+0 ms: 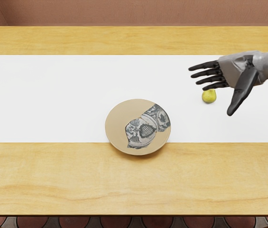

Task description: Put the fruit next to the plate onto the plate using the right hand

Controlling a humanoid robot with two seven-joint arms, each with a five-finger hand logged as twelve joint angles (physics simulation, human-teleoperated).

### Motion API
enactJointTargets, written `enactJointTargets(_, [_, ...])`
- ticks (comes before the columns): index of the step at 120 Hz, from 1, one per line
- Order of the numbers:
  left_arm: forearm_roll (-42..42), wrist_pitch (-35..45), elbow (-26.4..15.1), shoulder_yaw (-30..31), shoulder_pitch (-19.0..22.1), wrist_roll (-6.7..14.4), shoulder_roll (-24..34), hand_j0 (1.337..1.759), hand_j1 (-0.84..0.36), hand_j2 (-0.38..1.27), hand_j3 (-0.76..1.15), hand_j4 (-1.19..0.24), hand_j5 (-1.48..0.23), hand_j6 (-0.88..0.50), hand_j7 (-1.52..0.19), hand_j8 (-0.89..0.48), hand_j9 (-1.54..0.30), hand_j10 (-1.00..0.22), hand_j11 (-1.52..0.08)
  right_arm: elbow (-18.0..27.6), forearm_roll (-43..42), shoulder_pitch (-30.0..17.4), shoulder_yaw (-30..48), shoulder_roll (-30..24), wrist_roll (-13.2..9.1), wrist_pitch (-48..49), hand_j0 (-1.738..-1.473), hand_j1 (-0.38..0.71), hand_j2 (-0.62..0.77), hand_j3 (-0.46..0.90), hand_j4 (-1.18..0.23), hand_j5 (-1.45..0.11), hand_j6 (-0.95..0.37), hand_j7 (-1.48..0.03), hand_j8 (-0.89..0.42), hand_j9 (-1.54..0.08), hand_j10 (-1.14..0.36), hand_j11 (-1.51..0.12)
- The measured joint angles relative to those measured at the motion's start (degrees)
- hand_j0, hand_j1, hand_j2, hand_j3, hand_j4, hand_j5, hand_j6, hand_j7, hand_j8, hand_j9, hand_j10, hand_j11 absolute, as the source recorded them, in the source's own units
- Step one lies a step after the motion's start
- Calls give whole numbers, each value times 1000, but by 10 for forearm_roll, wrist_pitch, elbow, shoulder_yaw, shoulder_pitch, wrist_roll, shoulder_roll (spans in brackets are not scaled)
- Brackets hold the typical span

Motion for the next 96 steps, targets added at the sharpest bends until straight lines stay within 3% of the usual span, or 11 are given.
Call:
enactJointTargets(16, [0,0,0,0,0,0,0,1658,349,0,0,0,0,0,0,0,0,0,0,28,-7,16,-1,8,0,0,-1658,-349,-1,0,-2,0,-2,0,-2,0,-1,0])
enactJointTargets(27, [0,0,0,0,0,0,0,1658,349,0,0,0,0,0,0,0,0,0,0,21,-91,42,-12,14,0,-19,-1658,-349,-1,0,-2,0,-2,0,-2,0,-1,0])
enactJointTargets(46, [0,0,0,0,0,0,0,1658,349,0,0,0,0,0,0,0,0,0,0,-81,-161,173,-227,125,0,-176,-1658,-349,0,0,-2,0,-3,0,-2,0,-2,0])
enactJointTargets(58, [0,0,0,0,0,0,0,1658,349,0,0,0,0,0,0,0,0,0,0,-155,-172,215,-327,216,0,-261,-1658,-349,0,0,-2,0,-3,0,-3,0,-2,0])
enactJointTargets(68, [0,0,0,0,0,0,0,1658,349,0,0,0,0,0,0,0,0,0,0,-215,-176,212,-368,275,0,-314,-1658,-349,0,0,-2,0,-3,0,-2,0,-2,0])
enactJointTargets(82, [0,0,0,0,0,0,0,1658,349,0,0,0,0,0,0,0,0,0,0,-299,-179,173,-401,343,0,-344,-1658,-349,0,0,-2,0,-3,0,-2,0,-2,0])
enactJointTargets(96, [0,0,0,0,0,0,0,1658,349,0,0,0,0,0,0,0,0,0,0,-347,-181,134,-413,376,0,-358,-1658,-349,1,0,-2,0,-4,0,-3,0,-2,0])
